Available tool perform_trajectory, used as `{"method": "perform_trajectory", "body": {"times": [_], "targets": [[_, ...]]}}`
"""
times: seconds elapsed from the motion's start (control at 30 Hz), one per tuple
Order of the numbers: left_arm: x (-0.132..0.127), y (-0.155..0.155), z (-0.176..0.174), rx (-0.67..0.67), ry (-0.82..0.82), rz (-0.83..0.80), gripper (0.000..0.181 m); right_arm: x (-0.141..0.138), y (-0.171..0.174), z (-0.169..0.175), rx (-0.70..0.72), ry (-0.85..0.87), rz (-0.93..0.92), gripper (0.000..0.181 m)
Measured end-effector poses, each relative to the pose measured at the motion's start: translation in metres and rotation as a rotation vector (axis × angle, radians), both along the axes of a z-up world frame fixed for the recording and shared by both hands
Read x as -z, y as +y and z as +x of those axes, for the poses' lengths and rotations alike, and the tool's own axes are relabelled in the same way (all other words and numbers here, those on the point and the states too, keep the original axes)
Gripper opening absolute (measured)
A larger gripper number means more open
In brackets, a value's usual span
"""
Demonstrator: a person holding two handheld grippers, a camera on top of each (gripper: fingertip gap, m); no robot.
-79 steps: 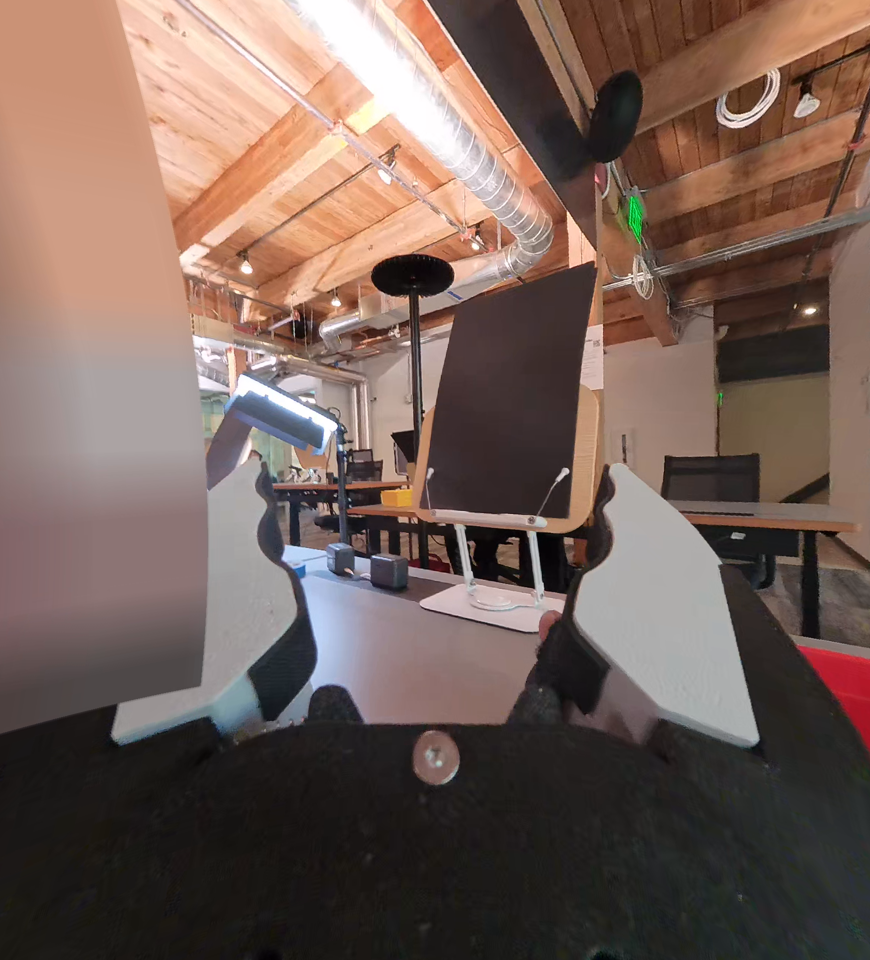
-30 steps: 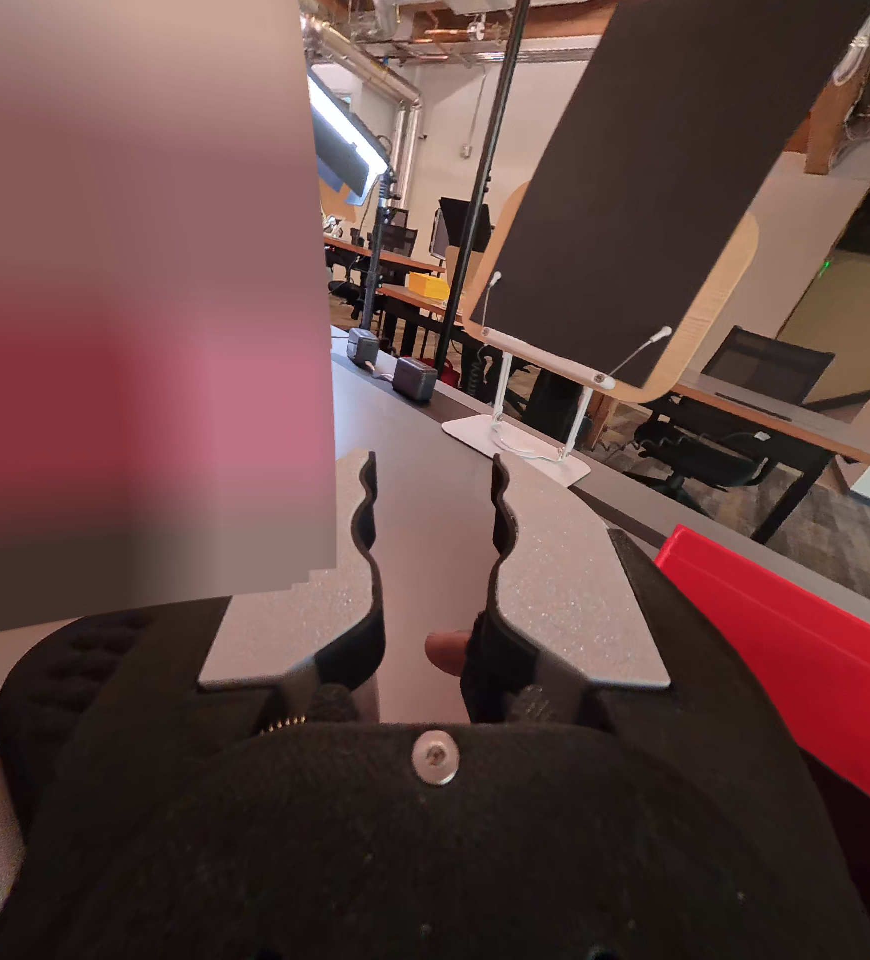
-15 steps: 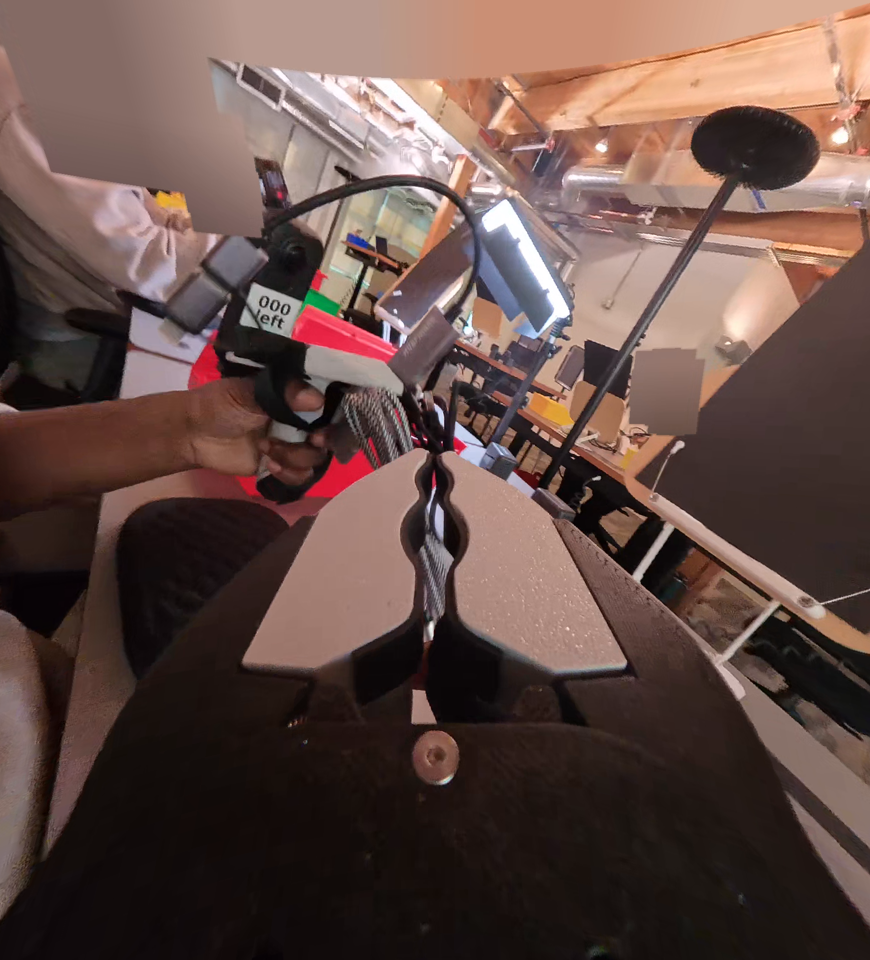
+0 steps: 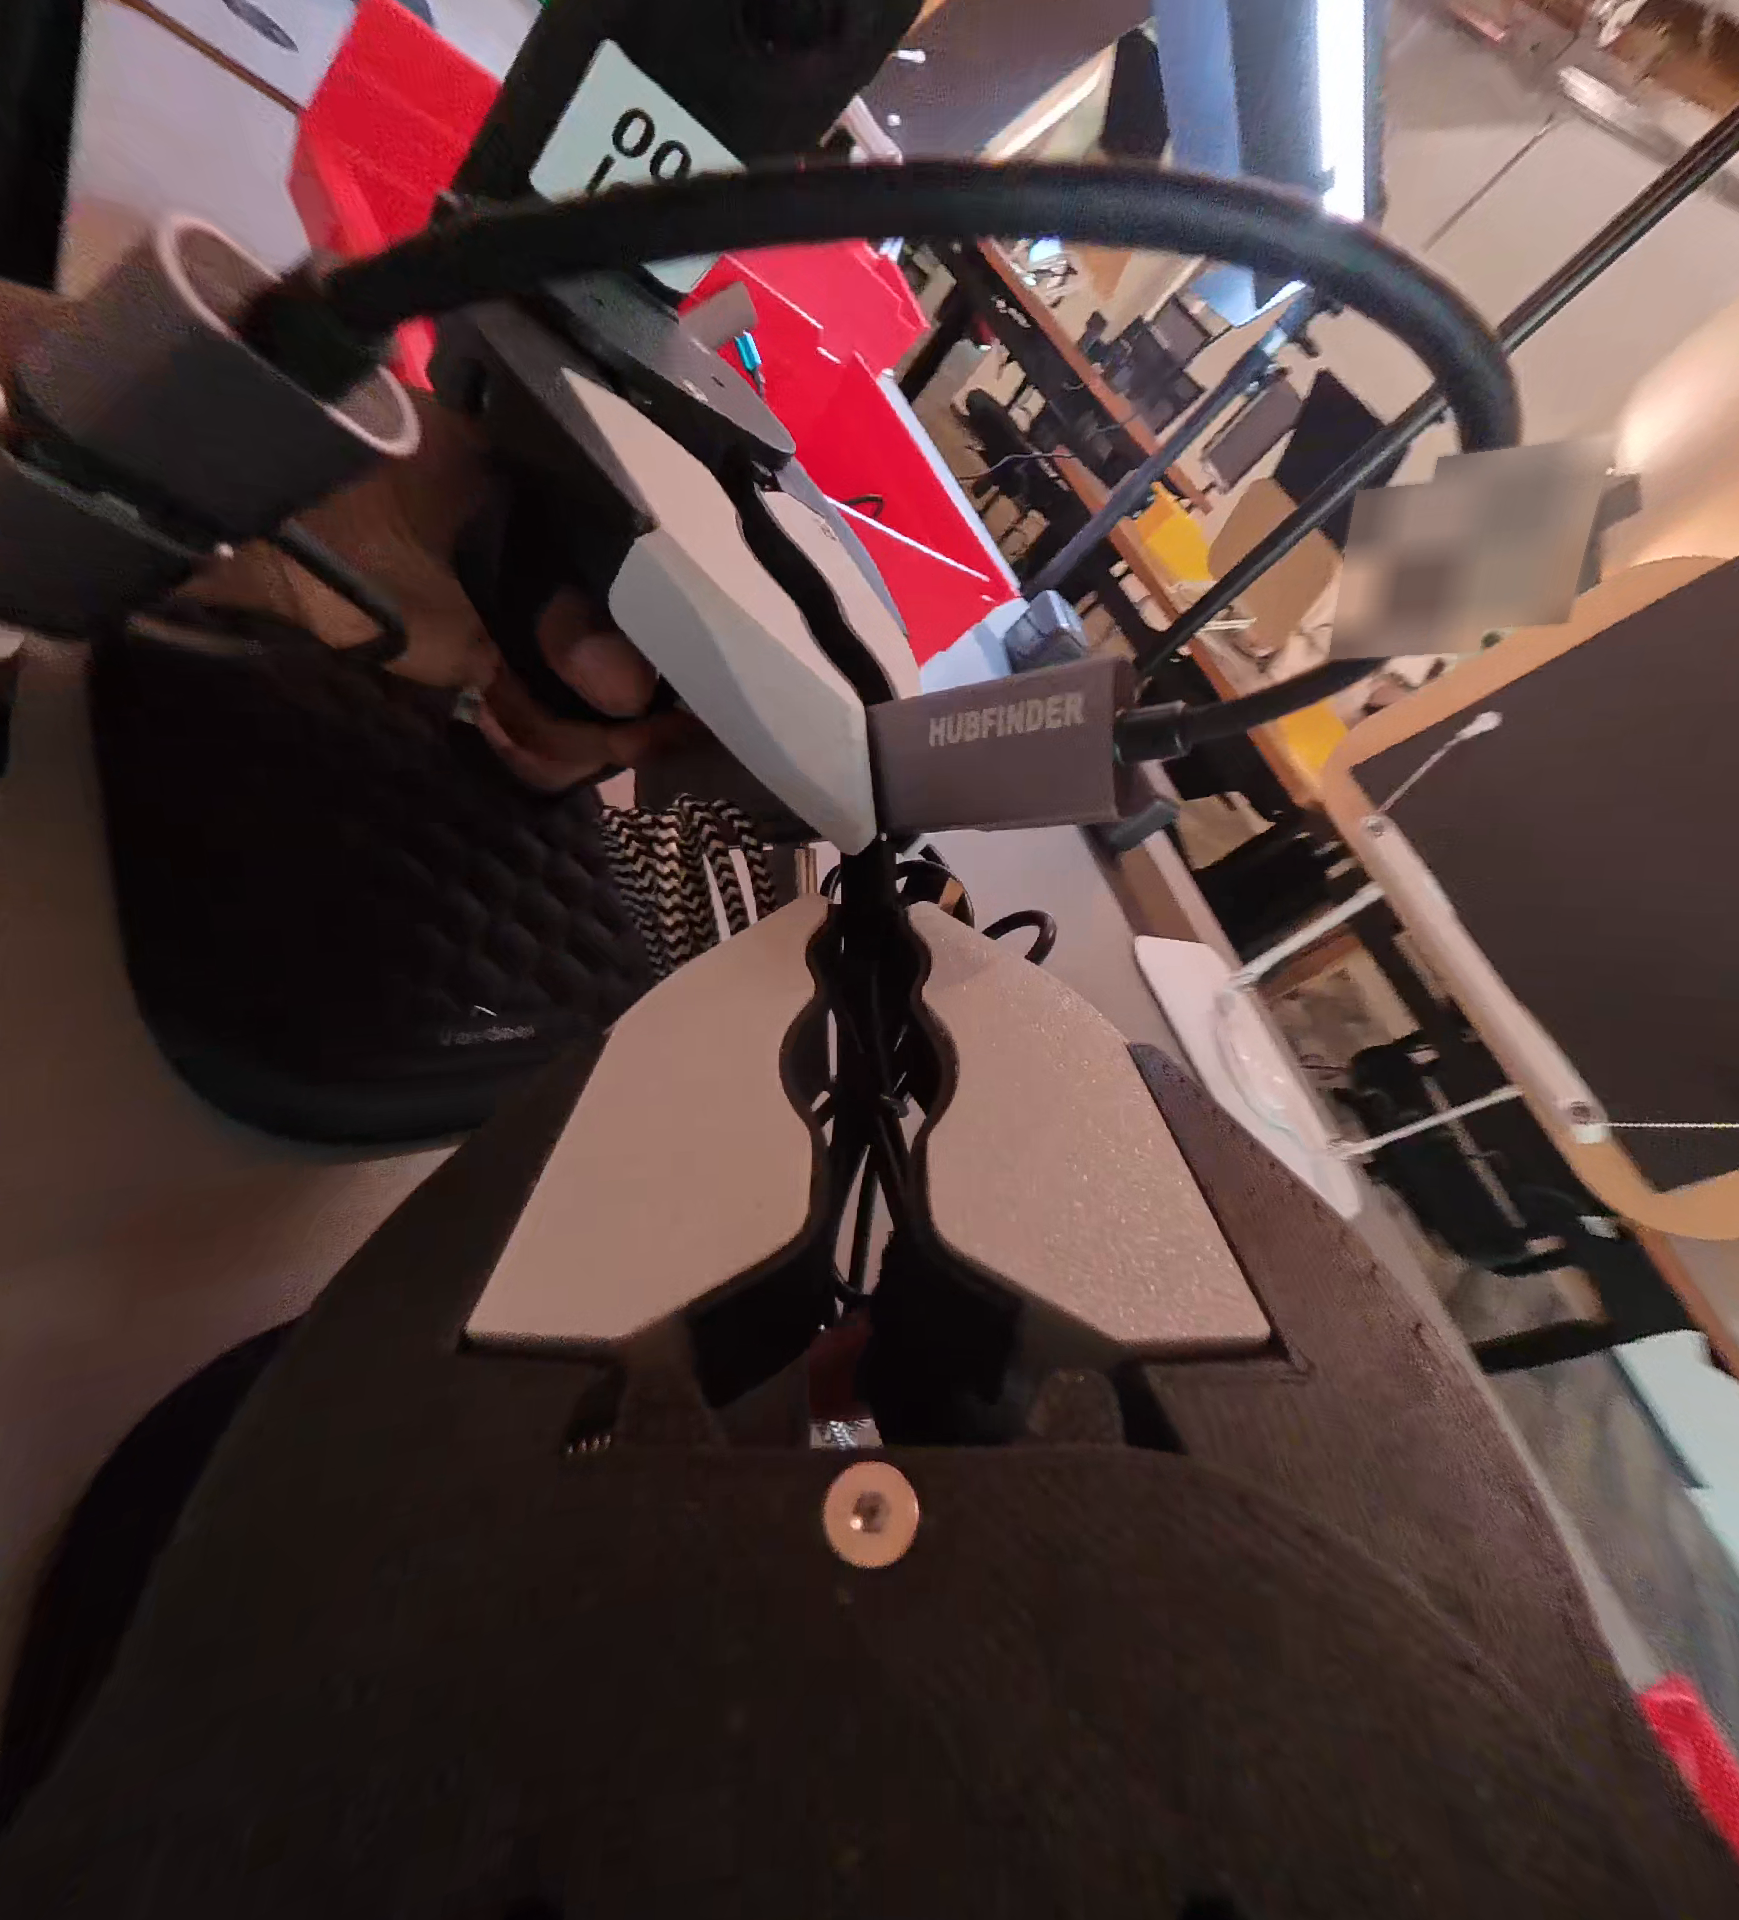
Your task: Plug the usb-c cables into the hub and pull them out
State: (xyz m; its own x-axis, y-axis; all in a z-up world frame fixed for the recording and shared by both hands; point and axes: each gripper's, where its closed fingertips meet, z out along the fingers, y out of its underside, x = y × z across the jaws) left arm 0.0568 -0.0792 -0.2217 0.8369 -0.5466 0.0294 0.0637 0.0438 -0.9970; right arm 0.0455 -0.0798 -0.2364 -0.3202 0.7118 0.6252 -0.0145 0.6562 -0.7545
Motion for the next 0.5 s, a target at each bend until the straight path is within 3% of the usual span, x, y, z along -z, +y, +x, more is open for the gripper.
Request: {"method": "perform_trajectory", "body": {"times": [0.13, 0.2, 0.3, 0.43, 0.5], "targets": [[0.006, 0.004, -0.002, -0.032, 0.064, 0.016, 0.009, 0.007, 0.006, -0.003, 0.061, -0.013, 0.077, 0.008], [0.002, 0.002, -0.003, -0.067, 0.118, 0.073, 0.034, 0.013, 0.006, -0.002, 0.049, -0.044, 0.056, 0.007], [0.002, -0.004, -0.001, -0.032, 0.165, 0.061, 0.025, 0.023, 0.003, -0.002, 0.019, -0.098, 0.028, 0.007], [0.031, -0.001, 0.001, -0.060, 0.427, -0.051, 0.022, 0.030, -0.002, -0.005, 0.000, -0.127, 0.025, 0.005], [0.032, 0.000, 0.002, -0.093, 0.503, -0.033, 0.010, 0.030, 0.000, -0.006, 0.011, -0.123, 0.027, 0.005]]}}
